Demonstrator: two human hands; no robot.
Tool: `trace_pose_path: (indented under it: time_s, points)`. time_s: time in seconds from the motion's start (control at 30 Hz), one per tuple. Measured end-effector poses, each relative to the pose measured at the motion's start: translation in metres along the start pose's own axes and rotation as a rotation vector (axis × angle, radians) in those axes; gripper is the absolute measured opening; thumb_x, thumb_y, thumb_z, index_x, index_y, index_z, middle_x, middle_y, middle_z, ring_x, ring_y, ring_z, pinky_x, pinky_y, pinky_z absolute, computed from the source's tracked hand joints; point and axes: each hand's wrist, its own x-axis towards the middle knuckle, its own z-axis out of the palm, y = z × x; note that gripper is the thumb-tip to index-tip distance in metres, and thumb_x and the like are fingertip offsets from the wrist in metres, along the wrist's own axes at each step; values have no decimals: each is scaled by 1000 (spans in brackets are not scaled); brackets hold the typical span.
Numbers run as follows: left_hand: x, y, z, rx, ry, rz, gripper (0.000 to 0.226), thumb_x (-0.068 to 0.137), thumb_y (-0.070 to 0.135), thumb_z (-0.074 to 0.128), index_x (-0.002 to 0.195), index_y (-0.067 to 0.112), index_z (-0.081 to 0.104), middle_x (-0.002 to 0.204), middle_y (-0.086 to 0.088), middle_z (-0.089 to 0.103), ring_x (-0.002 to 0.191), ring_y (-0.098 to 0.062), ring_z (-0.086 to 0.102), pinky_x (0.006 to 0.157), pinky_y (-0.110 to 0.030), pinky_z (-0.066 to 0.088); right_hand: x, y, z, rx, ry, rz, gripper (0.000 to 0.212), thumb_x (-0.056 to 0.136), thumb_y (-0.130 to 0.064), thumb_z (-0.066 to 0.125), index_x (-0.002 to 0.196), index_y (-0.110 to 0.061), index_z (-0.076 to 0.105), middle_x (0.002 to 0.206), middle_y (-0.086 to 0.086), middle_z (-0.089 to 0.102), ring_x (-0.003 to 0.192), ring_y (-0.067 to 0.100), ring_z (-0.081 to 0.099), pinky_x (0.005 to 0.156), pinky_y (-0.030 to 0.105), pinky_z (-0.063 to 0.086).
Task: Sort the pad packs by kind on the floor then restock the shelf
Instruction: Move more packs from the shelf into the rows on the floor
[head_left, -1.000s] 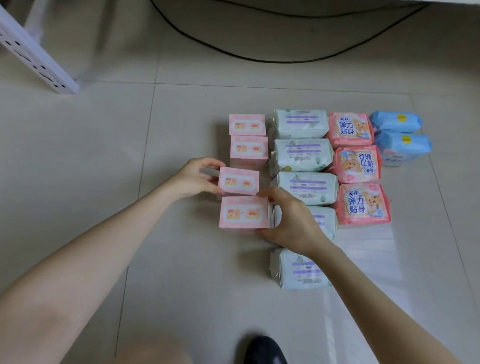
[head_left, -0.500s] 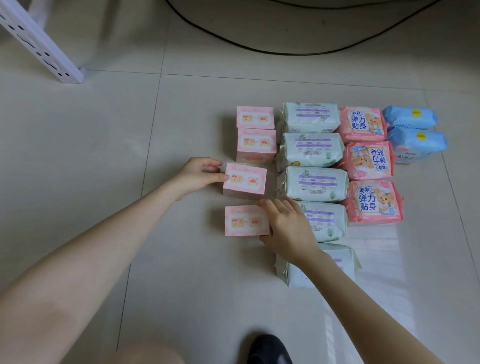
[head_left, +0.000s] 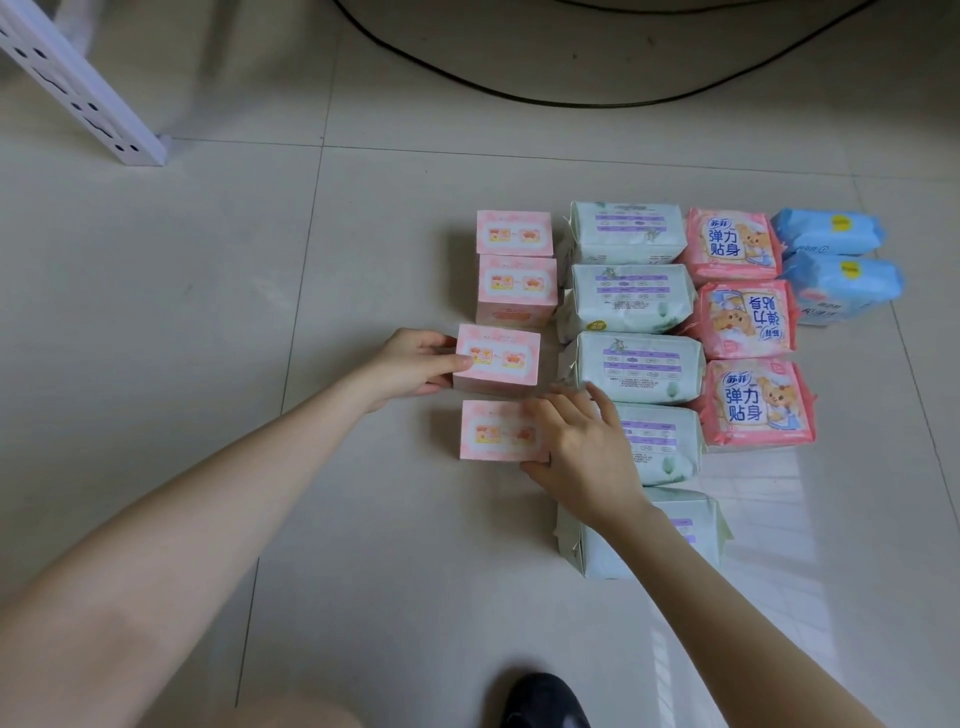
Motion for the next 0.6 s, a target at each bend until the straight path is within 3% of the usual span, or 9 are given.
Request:
trace_pose_path:
  time_s: [0.27,0.6]
  points:
    - [11,10,7,14,2,3,25,87,27,70,112,21,68,106,1,74,97,-16,71,90,-27,54,17,5,-2,-12,74,15,45,53,-22,85,92,-7,67,91,7,71,102,28,66,104,51,38]
    - [21,20,9,19,39,1,16,88,25,69,101,16,67,97,-1,74,92,-17,72,88,-29,56,29,12,-2,-71,119,5,42,55,-17,85,91,-6,68,90,8,73,105,28,66,104,51,39]
